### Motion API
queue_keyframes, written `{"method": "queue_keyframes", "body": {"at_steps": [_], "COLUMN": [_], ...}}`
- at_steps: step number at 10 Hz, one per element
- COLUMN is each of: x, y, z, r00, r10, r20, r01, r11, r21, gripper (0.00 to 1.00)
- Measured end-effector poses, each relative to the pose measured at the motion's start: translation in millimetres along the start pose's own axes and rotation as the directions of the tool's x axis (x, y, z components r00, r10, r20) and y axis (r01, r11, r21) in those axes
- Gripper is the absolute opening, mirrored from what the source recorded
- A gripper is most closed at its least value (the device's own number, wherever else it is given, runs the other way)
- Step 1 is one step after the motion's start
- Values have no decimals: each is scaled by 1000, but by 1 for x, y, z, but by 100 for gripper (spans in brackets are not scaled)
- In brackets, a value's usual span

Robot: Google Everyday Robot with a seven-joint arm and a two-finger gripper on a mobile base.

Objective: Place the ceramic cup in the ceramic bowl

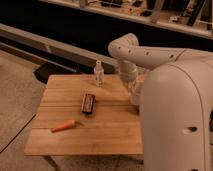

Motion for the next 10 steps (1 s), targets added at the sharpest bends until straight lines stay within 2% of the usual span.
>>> {"method": "queue_keyframes", "body": {"at_steps": [3,7,10], "x": [-3,-21,-32], "y": [-11,-11,-17], "z": [10,32,40], "r00": [999,999,997], "r10": [32,49,69], "r20": [0,7,18], "r01": [-32,-49,-69], "r11": [999,999,998], "r21": [6,11,10], "gripper": [0,0,0]}}
